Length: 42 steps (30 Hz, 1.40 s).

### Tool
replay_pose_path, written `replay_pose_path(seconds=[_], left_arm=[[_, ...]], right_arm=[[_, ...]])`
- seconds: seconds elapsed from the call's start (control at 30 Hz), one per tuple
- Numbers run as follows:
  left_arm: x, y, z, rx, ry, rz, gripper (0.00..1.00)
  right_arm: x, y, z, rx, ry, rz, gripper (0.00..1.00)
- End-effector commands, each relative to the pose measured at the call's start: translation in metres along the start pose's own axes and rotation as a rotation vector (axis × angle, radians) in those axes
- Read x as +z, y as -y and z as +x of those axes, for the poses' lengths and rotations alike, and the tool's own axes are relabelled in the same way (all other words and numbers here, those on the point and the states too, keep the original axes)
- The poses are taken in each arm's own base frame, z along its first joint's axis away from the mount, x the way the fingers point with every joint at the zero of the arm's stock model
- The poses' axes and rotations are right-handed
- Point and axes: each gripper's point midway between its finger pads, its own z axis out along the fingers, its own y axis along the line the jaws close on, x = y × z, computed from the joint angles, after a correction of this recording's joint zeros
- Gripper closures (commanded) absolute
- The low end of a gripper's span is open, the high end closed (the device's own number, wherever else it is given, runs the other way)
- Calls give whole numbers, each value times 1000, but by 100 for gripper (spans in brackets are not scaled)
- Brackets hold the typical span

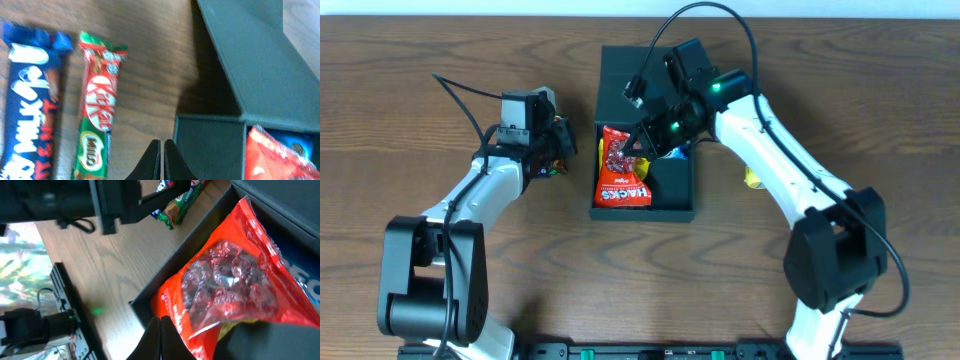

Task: Pack container
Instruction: 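Push the red bag down into the box's left side with the right gripper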

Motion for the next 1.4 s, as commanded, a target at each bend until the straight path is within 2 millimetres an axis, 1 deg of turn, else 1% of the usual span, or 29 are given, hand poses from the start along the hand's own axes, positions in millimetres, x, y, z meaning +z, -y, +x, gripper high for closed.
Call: replay_pose_path(seconds=[0.0,0.13,0.2,0.37,0.43,0.5,0.6,0.7,0.73,0.8,0.83,0.9,1.0,1.07,1.27,1.37], left_arm=[[-7,10,-4,8,-1,35,94],[-7,10,-1,4,-13,35,94],[-7,13,0,4,-21,53,94],[-6,16,2,10,-27,61,94],[-5,20,4,17,-32,66,94],[-5,23,6,24,-35,68,94],[-4,23,6,25,-35,67,94],[-4,23,6,25,-35,67,94],[-4,23,6,25,-35,67,94],[-4,23,6,25,-34,67,94],[-4,23,6,25,-35,67,94],[-4,23,6,25,-33,68,94],[-4,23,5,26,-32,68,94],[-4,23,6,26,-32,68,94],[-4,23,6,26,-32,69,94],[-4,24,6,26,-33,69,94]], right_arm=[[11,12,6,24,-16,-28,99],[23,27,10,49,-36,-13,99],[27,39,12,74,-46,42,99],[32,60,13,78,-51,137,99],[35,60,12,79,-48,125,99],[35,51,5,66,-29,75,99],[25,38,-7,52,-1,30,99],[3,27,-20,38,36,32,98],[-9,26,-25,31,58,46,98],[-24,29,-30,28,89,79,99],[-33,33,-30,36,100,102,98],[-38,46,-22,75,78,145,99],[-27,54,-4,103,22,145,99],[-15,53,4,102,-3,138,99],[18,46,16,83,-52,120,99],[24,46,20,94,-69,117,99]])
